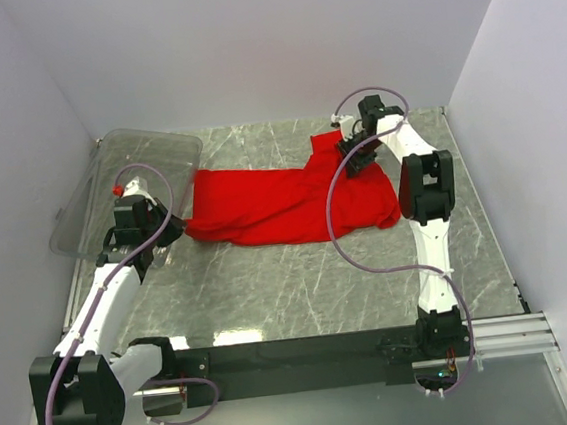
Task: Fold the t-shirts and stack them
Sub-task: Flatten the tshirt out
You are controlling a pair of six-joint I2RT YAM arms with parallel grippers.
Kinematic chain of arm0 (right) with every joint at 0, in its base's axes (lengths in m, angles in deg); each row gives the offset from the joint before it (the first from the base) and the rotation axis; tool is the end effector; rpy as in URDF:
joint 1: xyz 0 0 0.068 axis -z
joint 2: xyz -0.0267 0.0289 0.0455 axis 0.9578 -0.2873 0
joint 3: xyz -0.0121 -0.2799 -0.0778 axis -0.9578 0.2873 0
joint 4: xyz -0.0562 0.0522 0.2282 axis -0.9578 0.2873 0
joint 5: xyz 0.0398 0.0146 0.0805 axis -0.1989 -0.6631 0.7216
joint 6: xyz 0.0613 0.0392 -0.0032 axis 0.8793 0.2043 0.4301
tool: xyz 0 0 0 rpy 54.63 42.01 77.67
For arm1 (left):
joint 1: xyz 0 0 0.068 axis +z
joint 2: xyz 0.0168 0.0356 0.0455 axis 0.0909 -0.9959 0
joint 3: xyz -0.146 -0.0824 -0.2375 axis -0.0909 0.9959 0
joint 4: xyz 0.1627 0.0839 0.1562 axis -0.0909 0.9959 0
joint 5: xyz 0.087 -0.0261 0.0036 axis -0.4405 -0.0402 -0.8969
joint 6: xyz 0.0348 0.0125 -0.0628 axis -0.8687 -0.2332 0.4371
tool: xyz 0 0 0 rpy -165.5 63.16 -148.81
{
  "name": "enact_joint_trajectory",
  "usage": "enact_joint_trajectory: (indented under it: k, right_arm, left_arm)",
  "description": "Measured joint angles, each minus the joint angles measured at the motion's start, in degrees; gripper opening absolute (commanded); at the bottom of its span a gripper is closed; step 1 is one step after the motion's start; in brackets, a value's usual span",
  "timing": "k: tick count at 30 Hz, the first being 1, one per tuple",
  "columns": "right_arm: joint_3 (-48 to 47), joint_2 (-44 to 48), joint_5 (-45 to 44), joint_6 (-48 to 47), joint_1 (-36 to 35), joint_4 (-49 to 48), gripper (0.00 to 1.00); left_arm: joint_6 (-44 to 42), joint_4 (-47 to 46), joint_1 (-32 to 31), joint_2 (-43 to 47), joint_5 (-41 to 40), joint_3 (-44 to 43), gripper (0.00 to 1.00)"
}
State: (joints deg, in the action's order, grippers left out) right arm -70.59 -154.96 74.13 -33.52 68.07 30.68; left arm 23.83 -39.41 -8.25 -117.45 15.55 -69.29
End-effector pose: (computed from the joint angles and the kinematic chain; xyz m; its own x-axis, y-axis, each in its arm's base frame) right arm 0.5011 0.0691 0.1645 -0.7321 -0.5067 -0.4552 -0.6293 0.7590 0.1671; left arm 0.2184 -0.0187 0.2595 -0.5530 -0.5464 -0.6290 -0.2105 0.8221 -0.5290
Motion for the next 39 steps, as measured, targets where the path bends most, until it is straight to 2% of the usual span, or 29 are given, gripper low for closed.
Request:
enact_joint_trajectory:
  k: [2,4,5,10,26,39]
  right_arm:
    - [0.2,0.0,0.1,0.0,0.0,0.0,0.22]
    - [0.7,0.0,0.5,-0.2,0.0,-0.2,0.16]
    - [1.1,0.2,0.7,-0.2,0.0,-0.5,0.09]
    - [2.7,1.9,1.2,-0.1,0.2,-1.0,0.0]
    - [4.2,15.4,3.7,0.0,1.1,-2.8,0.0]
    - [6.4,16.6,6.9,-0.1,1.5,-3.2,0.0]
  left_arm:
    - [0.0,0.0,0.0,0.0,0.0,0.0,0.01]
    - [0.0,0.0,0.0,0.0,0.0,0.0,0.01]
    - [0.0,0.0,0.0,0.0,0.0,0.0,0.01]
    - [0.0,0.0,0.0,0.0,0.0,0.0,0.01]
    - [0.0,0.0,0.0,0.1,0.0,-0.9,0.01]
    - [-0.2,0.2,0.0,0.2,-0.1,-2.6,0.01]
